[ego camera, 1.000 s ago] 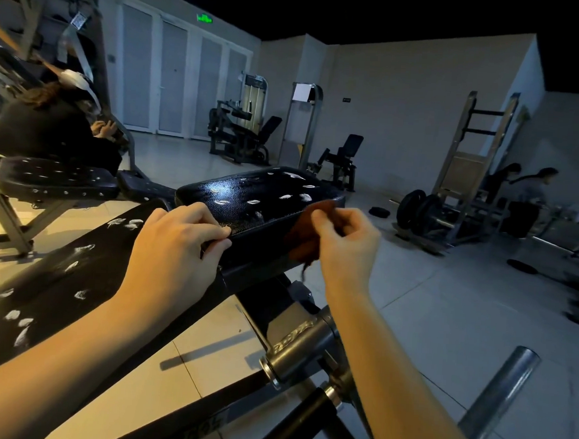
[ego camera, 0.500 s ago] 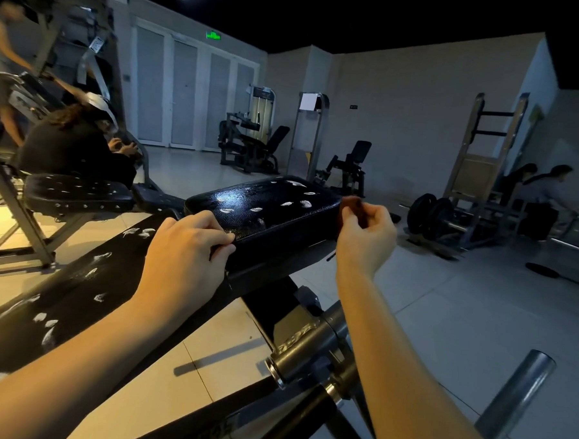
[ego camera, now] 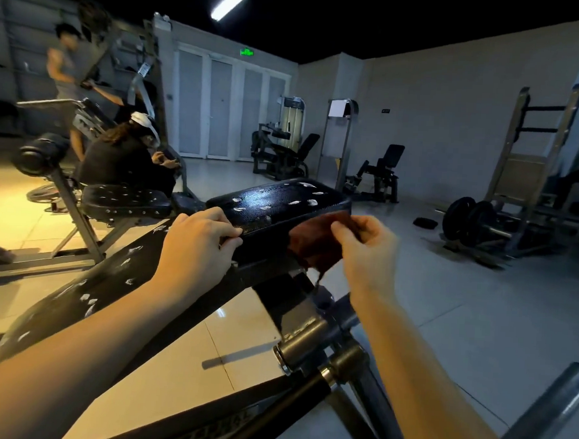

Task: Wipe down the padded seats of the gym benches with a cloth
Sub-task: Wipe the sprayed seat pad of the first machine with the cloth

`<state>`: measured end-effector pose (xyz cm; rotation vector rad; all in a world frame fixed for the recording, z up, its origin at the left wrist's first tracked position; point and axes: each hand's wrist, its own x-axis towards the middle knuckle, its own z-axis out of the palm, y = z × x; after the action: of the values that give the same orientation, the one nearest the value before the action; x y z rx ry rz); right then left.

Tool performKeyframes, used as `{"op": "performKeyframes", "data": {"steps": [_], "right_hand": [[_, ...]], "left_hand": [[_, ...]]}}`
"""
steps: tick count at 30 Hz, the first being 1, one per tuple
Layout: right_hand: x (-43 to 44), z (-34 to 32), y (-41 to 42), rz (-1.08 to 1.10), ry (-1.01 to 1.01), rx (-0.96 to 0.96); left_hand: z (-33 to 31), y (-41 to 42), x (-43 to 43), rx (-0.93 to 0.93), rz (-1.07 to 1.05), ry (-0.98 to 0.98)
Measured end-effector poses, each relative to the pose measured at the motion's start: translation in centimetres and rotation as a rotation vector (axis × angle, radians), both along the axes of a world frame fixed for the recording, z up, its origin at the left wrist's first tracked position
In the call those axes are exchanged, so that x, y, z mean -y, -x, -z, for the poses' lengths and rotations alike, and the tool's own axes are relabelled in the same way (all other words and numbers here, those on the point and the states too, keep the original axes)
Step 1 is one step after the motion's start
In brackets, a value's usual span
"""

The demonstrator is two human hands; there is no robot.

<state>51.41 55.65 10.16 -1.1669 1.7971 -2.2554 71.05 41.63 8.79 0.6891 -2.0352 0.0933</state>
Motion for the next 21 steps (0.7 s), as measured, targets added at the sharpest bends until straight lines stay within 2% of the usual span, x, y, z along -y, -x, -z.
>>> {"op": "performKeyframes", "data": {"steps": [3, 5, 9, 13, 15, 18, 21], "right_hand": [[-0.3, -2.8, 4.1, 0.271, 0.103, 0.128], [1.0, -3.4, 4.8, 0.317, 0.097, 0.131], [3.4, -0.9, 1.2, 0.211, 0.069, -0.009], [2.6, 1.6, -2.3, -0.188, -0.043, -0.133], [1.3, 1.7, -2.8, -0.322, -0.128, -0.09], [-1.2, 1.4, -2.4, -0.319, -0.152, 0.044], [-2.7, 1.3, -2.1, -0.297, -0.165, 0.123]], "left_hand": [[0.0, 0.1, -0.2, 0.009, -0.024, -0.013], [0.1, 0.2, -0.3, -0.005, -0.022, -0.026], [0.1, 0.4, -0.5, -0.014, -0.045, -0.048], [-0.2, 0.5, -1.4, -0.002, -0.086, -0.04], [-0.5, 0.5, -1.8, 0.03, -0.111, -0.066], [-1.1, 0.3, -3.0, 0.087, -0.136, -0.138], [-1.1, 0.1, -6.3, -0.036, -0.071, -0.114]]}}
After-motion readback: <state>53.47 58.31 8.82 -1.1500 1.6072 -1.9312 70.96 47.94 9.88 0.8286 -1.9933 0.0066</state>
